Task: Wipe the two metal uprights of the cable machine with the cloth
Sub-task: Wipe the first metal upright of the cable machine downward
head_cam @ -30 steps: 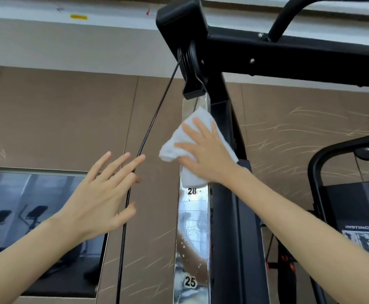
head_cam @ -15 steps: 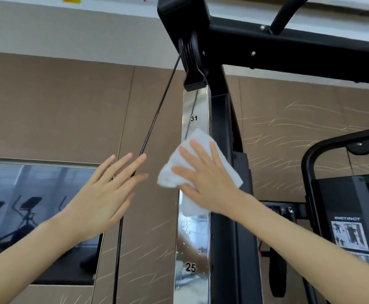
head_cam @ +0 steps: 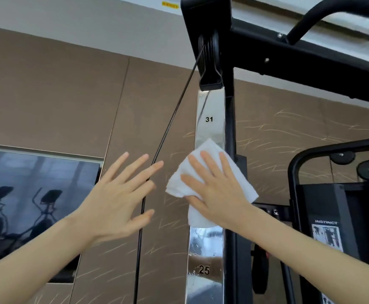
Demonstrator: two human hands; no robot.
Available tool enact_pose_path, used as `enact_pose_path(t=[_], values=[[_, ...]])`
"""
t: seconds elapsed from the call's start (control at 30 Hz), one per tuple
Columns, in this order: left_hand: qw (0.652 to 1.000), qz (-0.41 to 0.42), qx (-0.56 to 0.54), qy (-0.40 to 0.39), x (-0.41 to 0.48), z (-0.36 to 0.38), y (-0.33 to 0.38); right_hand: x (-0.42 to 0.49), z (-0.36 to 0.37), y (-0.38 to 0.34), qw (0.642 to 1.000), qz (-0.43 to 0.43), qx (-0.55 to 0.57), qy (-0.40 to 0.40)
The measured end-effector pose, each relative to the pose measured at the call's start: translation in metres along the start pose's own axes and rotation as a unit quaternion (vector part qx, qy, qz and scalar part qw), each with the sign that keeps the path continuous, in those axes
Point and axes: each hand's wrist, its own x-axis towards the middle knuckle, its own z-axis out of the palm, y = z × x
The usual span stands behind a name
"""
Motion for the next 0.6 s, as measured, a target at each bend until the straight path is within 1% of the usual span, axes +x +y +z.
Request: enact_pose_path(t=[0.07, 0.13, 0.23, 0.3, 0.4, 0.5, 0.57, 0.6], values=[[1.000, 0.013, -0.010, 0.013, 0.000, 0.001, -0.004, 0.008, -0.004, 0.015, 1.000, -0.019, -0.006, -0.001], [0.999, 0.031, -0.019, 0.027, -0.001, 0.000, -0.011, 0.036, -0.007, 0.040, 0.999, -0.021, -0.045, -0.010], [0.998, 0.045, -0.030, 0.044, -0.003, -0.001, -0.021, 0.087, -0.013, 0.074, 0.995, 0.024, -0.077, -0.050], [0.996, 0.049, -0.037, 0.056, -0.004, 0.001, -0.025, 0.104, -0.013, 0.074, 0.994, 0.039, -0.075, -0.074], [0.994, 0.056, -0.057, 0.072, -0.005, 0.003, -0.028, 0.086, -0.010, 0.049, 0.995, -0.012, -0.083, -0.053], [0.992, 0.058, -0.077, 0.078, -0.005, 0.003, -0.031, 0.055, -0.015, 0.033, 0.992, -0.075, -0.051, -0.082], [0.990, 0.062, -0.091, 0.085, -0.006, 0.006, -0.032, 0.061, -0.021, 0.044, 0.990, -0.088, -0.045, -0.097], [0.989, 0.063, -0.098, 0.089, -0.006, 0.008, -0.032, 0.071, -0.023, 0.050, 0.991, -0.080, -0.051, -0.090]])
